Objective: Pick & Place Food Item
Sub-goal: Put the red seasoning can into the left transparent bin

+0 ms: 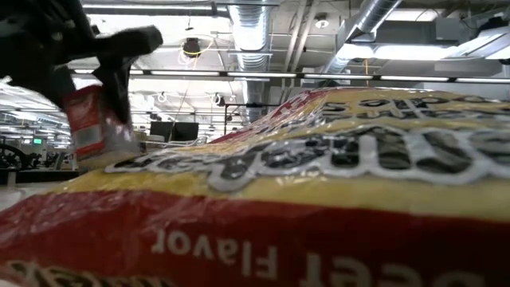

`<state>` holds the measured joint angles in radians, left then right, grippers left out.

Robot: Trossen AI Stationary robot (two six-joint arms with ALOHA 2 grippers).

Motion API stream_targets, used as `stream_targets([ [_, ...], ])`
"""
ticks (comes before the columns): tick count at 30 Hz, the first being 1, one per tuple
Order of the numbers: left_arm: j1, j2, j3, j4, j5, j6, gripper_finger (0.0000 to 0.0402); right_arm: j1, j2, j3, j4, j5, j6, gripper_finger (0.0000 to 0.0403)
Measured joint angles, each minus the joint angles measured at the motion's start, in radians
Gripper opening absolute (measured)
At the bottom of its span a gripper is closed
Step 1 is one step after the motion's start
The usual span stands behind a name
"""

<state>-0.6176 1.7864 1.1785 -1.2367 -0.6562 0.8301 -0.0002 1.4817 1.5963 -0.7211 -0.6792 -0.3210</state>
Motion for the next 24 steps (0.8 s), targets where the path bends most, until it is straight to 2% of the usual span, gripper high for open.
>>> stream_targets([
  [2, 0.003, 0.019, 0.002, -0.005, 0.053, 0.002, 0.0207, 0.001, 0.000, 0.000, -0.002, 0.000, 0.000, 0.0324],
  [7, -0.006, 0.051, 0.002, -0.103, 0.113, -0.019, 0.0207, 0.001, 0.000, 0.000, -0.018, 0.000, -0.003, 0.0324],
  [12, -0.006, 0.057, 0.002, -0.095, 0.172, -0.052, 0.0207, 0.000, 0.000, 0.000, -0.036, 0.000, -0.016, 0.0324],
  [24, -0.006, 0.057, 0.002, -0.052, 0.178, -0.057, 0.0238, 0.000, 0.000, 0.000, -0.037, 0.000, -0.022, 0.0324],
])
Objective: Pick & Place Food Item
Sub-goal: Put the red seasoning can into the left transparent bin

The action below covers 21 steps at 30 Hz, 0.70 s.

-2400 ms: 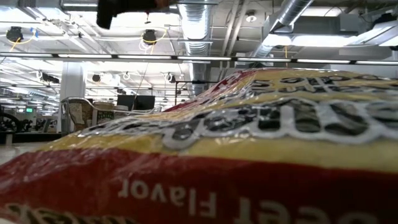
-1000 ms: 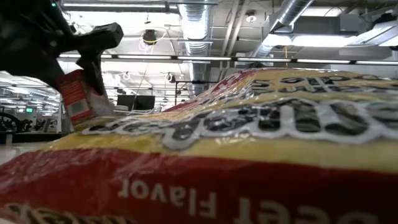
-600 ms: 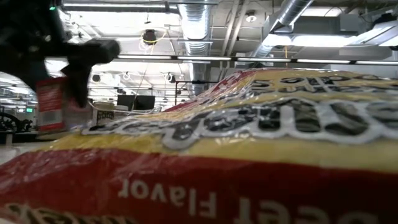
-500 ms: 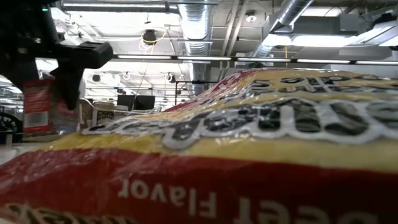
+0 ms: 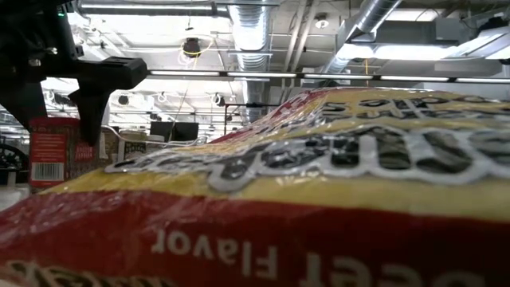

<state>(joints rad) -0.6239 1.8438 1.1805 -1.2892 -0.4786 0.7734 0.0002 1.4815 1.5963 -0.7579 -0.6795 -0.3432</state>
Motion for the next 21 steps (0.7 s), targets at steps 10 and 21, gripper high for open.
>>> stream_targets([
  [10, 0.000, -0.051, 0.004, 0.012, -0.041, -0.118, 0.0270, 0.000, 0.000, 0.000, 0.002, 0.000, 0.003, 0.0324],
  [21, 0.000, -0.209, 0.005, -0.077, 0.082, -0.569, 0.0287, 0.007, -0.002, 0.000, 0.001, 0.000, 0.011, 0.0324],
])
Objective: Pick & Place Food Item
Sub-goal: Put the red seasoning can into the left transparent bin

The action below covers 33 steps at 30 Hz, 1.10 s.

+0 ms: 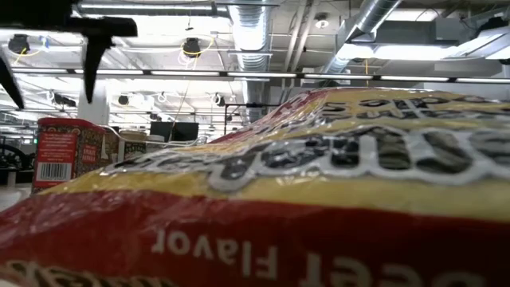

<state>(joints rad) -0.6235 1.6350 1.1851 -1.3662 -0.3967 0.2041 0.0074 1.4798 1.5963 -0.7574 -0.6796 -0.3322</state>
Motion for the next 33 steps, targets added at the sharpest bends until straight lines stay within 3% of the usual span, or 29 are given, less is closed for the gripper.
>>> stream_targets([
  [7, 0.028, -0.188, 0.000, 0.001, 0.136, -0.737, 0.0286, -0.001, -0.024, 0.000, 0.017, 0.000, 0.019, 0.0324],
  [12, 0.112, -0.315, -0.003, -0.001, 0.119, -1.504, 0.0286, 0.006, -0.045, 0.000, 0.056, 0.002, 0.044, 0.0324],
  [14, 0.127, -0.348, -0.003, 0.006, 0.070, -1.707, 0.0286, 0.013, -0.054, 0.000, 0.066, 0.014, 0.046, 0.0324],
  [20, 0.141, -0.335, -0.003, 0.075, 0.050, -1.827, 0.0286, 0.039, -0.062, 0.000, 0.081, 0.058, 0.081, 0.0324],
  [28, 0.191, -0.161, -0.004, 0.138, 0.165, -1.885, 0.0286, 0.070, -0.082, 0.000, 0.118, 0.132, 0.097, 0.0324],
  [33, 0.235, -0.127, -0.004, 0.149, 0.186, -1.920, 0.0286, 0.069, -0.108, -0.001, 0.106, 0.145, 0.098, 0.0324],
])
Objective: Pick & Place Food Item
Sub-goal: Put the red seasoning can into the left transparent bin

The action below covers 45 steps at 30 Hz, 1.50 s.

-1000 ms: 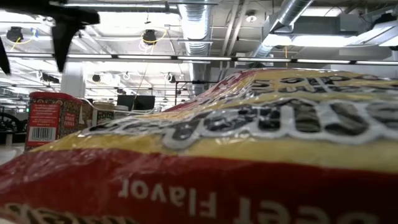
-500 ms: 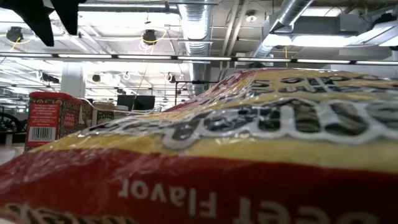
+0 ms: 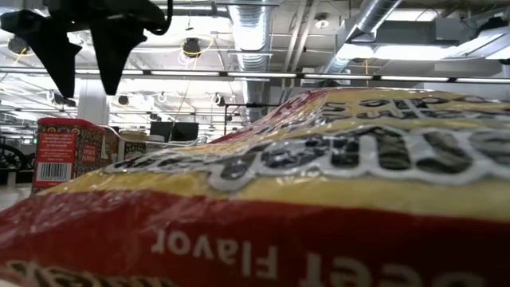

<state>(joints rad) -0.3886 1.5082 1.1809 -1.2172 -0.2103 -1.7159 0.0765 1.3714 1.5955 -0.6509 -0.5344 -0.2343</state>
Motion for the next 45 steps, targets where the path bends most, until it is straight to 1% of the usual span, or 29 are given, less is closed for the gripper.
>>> stream_targets([
  [3, 0.025, 0.000, 0.000, 0.014, 0.017, -0.025, 0.0286, 0.000, -0.016, 0.002, 0.003, 0.032, 0.000, 0.0324],
  [6, 0.040, 0.000, -0.012, 0.031, 0.041, -0.049, 0.0288, 0.000, -0.020, 0.001, 0.005, 0.036, -0.002, 0.0324],
  [11, 0.048, 0.000, -0.109, 0.145, 0.159, -0.115, 0.0318, 0.000, -0.039, 0.002, -0.010, 0.038, -0.026, 0.0324],
  [12, 0.048, 0.000, -0.125, 0.160, 0.169, -0.131, 0.0326, 0.000, -0.041, 0.001, -0.024, 0.039, -0.035, 0.0324],
  [17, 0.048, 0.000, -0.180, 0.180, 0.192, -0.160, 0.0352, 0.001, -0.044, 0.000, -0.029, 0.037, -0.065, 0.0324],
  [20, 0.054, -0.003, -0.197, 0.231, 0.191, -0.162, 0.0357, 0.001, -0.044, 0.000, -0.031, 0.035, -0.087, 0.0324],
  [22, 0.063, -0.003, -0.197, 0.232, 0.191, -0.144, 0.0355, 0.001, -0.043, 0.000, -0.030, 0.035, -0.093, 0.0324],
  [26, 0.077, -0.003, -0.197, 0.221, 0.192, -0.126, 0.0340, 0.001, -0.042, 0.000, -0.030, 0.035, -0.106, 0.0324],
  [30, 0.097, -0.003, -0.197, 0.199, 0.192, -0.089, 0.0312, 0.001, -0.042, 0.000, -0.031, 0.035, -0.115, 0.0324],
  [34, 0.111, -0.003, -0.197, 0.189, 0.192, -0.072, 0.0273, 0.001, -0.042, 0.000, -0.034, 0.034, -0.117, 0.0324],
  [38, 0.111, -0.004, -0.197, 0.188, 0.196, -0.071, 0.0220, 0.000, -0.042, 0.000, -0.061, 0.034, -0.133, 0.0324],
  [39, 0.111, -0.004, -0.197, 0.187, 0.197, -0.069, 0.0215, 0.000, -0.042, 0.000, -0.068, 0.034, -0.136, 0.0324],
  [42, 0.111, -0.004, -0.197, 0.188, 0.199, -0.023, 0.0215, 0.000, -0.041, 0.000, -0.076, 0.034, -0.140, 0.0324],
  [45, 0.111, -0.004, -0.197, 0.190, 0.197, 0.092, 0.0215, -0.001, -0.041, 0.000, -0.075, 0.034, -0.140, 0.0324],
])
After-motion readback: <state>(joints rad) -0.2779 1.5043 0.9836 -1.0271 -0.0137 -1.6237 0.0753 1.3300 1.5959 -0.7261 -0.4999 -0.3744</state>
